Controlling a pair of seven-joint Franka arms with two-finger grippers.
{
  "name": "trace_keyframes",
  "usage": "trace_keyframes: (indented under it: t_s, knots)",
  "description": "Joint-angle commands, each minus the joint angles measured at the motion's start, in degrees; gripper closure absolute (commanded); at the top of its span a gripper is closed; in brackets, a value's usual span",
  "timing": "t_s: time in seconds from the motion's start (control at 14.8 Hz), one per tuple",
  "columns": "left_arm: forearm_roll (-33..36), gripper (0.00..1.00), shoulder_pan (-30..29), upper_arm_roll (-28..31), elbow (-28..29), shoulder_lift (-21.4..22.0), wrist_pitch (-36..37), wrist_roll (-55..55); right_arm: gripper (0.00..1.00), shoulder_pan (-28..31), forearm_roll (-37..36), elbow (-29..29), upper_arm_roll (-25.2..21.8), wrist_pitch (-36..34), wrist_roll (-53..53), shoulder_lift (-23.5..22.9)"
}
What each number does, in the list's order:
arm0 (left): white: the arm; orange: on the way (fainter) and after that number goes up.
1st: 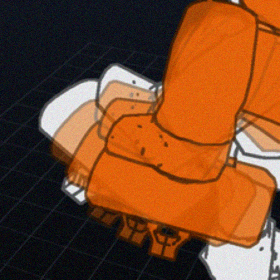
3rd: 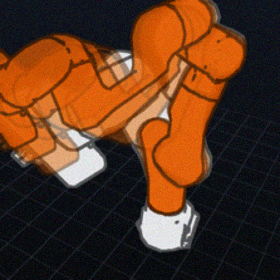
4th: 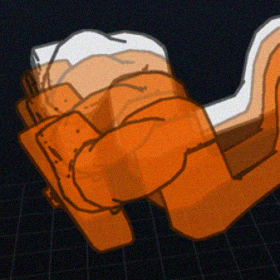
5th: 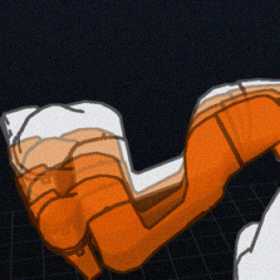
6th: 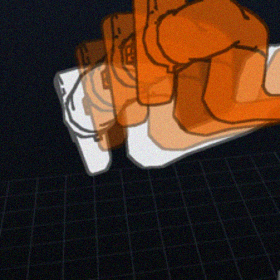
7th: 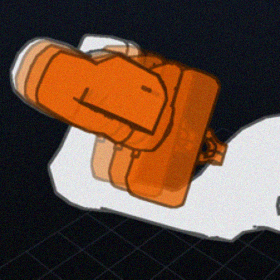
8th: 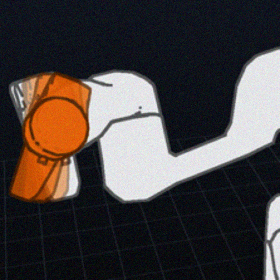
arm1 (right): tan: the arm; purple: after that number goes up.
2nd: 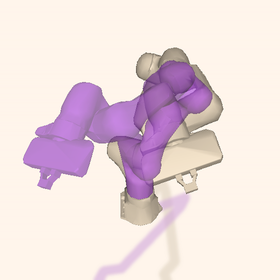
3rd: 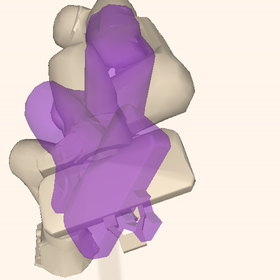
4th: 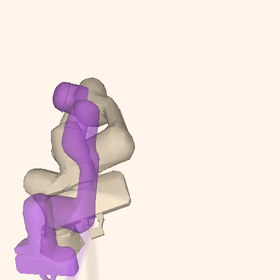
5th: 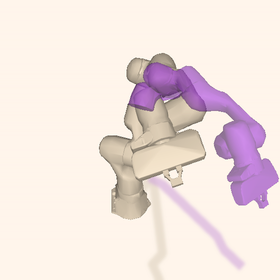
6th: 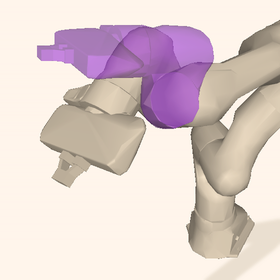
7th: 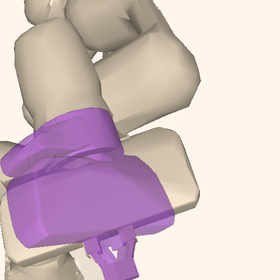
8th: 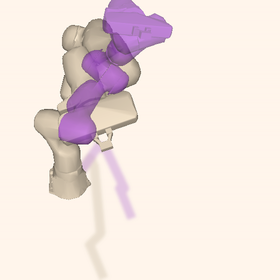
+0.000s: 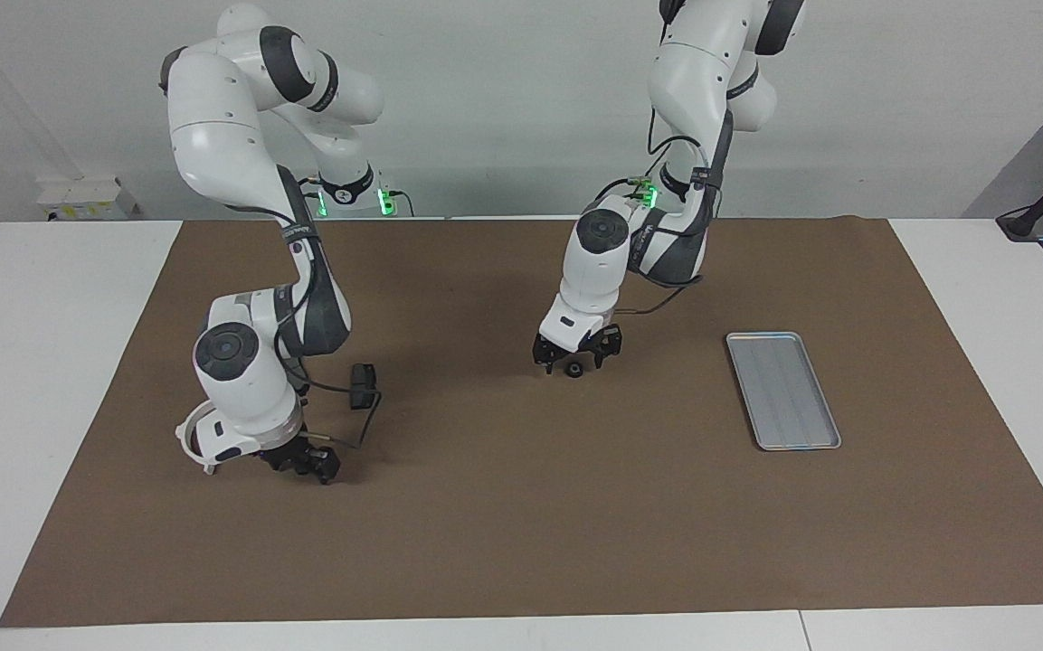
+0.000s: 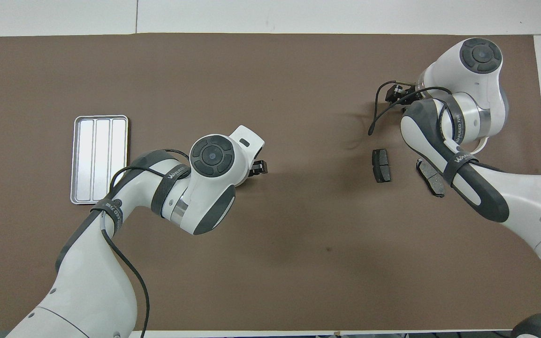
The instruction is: Pick bearing gear from pile to tray
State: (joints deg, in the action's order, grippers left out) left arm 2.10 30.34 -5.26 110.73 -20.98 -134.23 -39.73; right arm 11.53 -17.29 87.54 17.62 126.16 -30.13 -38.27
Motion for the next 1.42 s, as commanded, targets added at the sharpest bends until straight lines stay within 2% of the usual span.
trace_keyframes:
  t_s: [0.0,0.14,0.27,0.34,0.47,0.61,0.74,0.81,0.88,1.01,1.15,1.35]
  knots:
    - [1.9,0.04,0.4,0.9,1.7,0.1,-0.8,-1.3,0.22,1.0,-1.3,1.0,0.8,1.5,0.9,-0.1]
    - [1.9,0.04,0.4,0.9,1.8,0.1,-0.8,-1.2,0.37,1.4,-1.2,1.1,0.8,1.5,0.9,-0.1]
    - [1.9,0.07,0.3,0.9,1.8,0.1,-0.9,-1.2,0.62,1.5,-1.3,1.1,0.8,1.4,1.2,-0.1]
    - [1.9,0.13,0.2,0.8,1.8,0.1,-0.9,-1.2,0.75,1.5,-1.2,1.1,0.8,1.3,1.2,-0.1]
    - [1.9,0.37,0.2,0.9,1.8,0.1,-1.0,-1.3,1.00,1.6,-1.2,1.1,0.8,1.1,1.4,-0.1]
    - [1.9,0.54,0.3,0.9,1.8,0.1,-1.1,-1.4,1.00,1.8,-1.2,1.0,0.8,0.8,2.7,-0.1]
    - [1.9,0.87,0.1,0.9,1.4,0.1,-1.0,-1.4,1.00,1.8,-1.2,0.7,0.8,0.1,3.7,0.0]
    - [1.9,1.00,-0.1,0.9,1.1,0.1,-1.0,-1.2,1.00,1.8,-1.2,0.4,0.8,-1.0,4.3,0.2]
    - [1.9,1.00,-0.2,1.0,0.4,0.0,-0.9,-1.0,1.00,1.7,-1.0,-0.7,0.9,-4.2,5.9,0.9]
    - [1.9,1.00,-2.5,1.0,-2.3,-0.4,0.6,-0.5,1.00,1.0,-0.6,-5.2,1.2,-15.2,10.1,4.3]
    - [2.8,1.00,-5.0,1.7,-5.3,-0.2,3.6,2.9,1.00,1.0,-0.5,-8.0,3.5,-23.9,13.2,8.5]
    - [2.4,1.00,-14.2,1.7,-13.1,2.6,15.7,16.5,1.00,0.8,2.5,-11.4,7.1,-33.4,12.6,11.8]
